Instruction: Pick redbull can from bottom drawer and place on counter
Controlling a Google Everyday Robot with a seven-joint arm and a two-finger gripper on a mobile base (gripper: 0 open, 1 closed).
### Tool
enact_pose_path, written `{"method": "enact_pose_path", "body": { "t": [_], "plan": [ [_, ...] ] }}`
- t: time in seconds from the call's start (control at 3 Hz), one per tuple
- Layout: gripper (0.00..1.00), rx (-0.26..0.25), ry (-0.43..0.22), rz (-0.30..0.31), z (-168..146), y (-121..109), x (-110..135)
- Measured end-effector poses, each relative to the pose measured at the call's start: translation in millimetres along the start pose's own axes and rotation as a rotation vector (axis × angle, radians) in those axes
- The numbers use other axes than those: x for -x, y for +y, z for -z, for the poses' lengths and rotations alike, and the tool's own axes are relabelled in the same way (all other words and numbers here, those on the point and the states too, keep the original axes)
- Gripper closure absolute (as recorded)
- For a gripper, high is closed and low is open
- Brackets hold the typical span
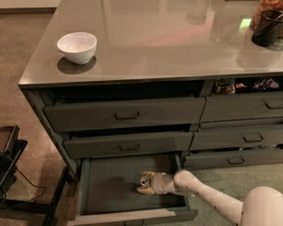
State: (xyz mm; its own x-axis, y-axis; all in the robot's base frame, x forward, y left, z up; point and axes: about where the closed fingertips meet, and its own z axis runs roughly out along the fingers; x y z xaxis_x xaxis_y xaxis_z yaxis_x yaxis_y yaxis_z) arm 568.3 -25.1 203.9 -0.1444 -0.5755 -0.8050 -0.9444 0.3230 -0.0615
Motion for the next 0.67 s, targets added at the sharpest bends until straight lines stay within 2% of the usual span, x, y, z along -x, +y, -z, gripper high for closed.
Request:
{"method": "enact_pose_path", "body": {
  "t": [0.67],
  "plan": [
    [0.99, 0.000, 0.000, 0.000, 0.0, 0.0, 0.0]
  ]
}}
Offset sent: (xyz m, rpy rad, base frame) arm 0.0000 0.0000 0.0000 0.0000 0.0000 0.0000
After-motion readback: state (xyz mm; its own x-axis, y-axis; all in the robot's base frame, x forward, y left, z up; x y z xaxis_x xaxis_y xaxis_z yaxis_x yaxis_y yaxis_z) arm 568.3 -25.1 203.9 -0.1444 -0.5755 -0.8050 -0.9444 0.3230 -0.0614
